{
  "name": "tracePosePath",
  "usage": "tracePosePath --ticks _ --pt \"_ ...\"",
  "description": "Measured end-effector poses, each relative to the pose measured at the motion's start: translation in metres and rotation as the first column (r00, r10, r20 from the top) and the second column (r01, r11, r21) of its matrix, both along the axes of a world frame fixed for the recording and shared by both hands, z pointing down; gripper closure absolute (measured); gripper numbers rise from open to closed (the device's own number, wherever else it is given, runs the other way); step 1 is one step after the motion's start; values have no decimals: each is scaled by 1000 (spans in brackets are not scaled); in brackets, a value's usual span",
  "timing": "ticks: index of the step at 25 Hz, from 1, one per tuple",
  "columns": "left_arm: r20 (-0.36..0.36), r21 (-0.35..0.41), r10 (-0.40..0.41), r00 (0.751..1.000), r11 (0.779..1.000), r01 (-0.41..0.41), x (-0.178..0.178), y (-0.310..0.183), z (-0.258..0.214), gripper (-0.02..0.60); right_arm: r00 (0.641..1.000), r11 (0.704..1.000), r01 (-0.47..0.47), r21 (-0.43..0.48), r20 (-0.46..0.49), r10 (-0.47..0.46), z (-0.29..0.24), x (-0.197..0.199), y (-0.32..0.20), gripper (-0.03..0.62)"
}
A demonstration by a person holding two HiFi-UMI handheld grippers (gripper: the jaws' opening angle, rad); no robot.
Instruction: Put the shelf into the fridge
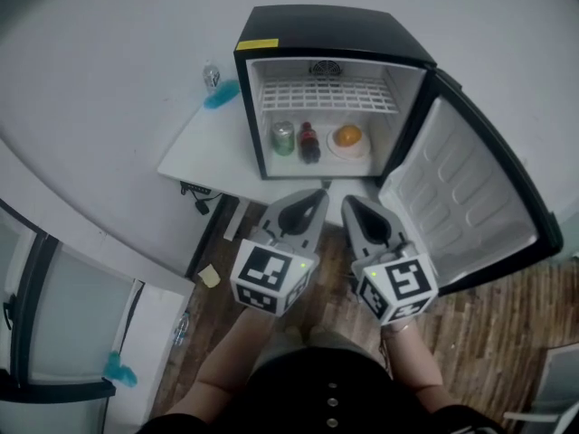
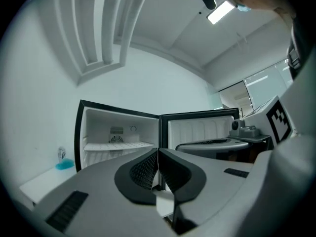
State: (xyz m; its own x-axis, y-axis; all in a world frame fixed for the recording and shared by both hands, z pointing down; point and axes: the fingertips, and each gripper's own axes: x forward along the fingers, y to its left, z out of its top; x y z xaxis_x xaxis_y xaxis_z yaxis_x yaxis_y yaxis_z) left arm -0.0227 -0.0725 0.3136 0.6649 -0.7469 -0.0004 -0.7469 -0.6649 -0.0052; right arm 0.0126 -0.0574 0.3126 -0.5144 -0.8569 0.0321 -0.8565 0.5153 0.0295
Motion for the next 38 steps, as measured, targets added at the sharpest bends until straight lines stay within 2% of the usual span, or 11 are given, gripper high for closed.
tracePosePath --ticks 5,9,20,25,38 --pt "22 8 -29 999 1000 28 8 0 3 572 1000 1000 7 -21 0 -7 7 8 1 583" --pt "-20 -43 -3 1000 999 2 16 1 11 572 998 999 29 -32 56 -27 6 13 -1 582" --pt "-24 -71 18 1000 997 -20 20 10 17 572 996 998 52 -48 73 -48 15 9 2 583" --pt "15 -56 -12 1000 998 13 16 9 22 572 996 998 37 -47 79 -33 16 16 0 583" --pt "34 -67 30 999 997 -28 18 7 28 572 997 998 36 -48 76 -33 20 13 -6 584"
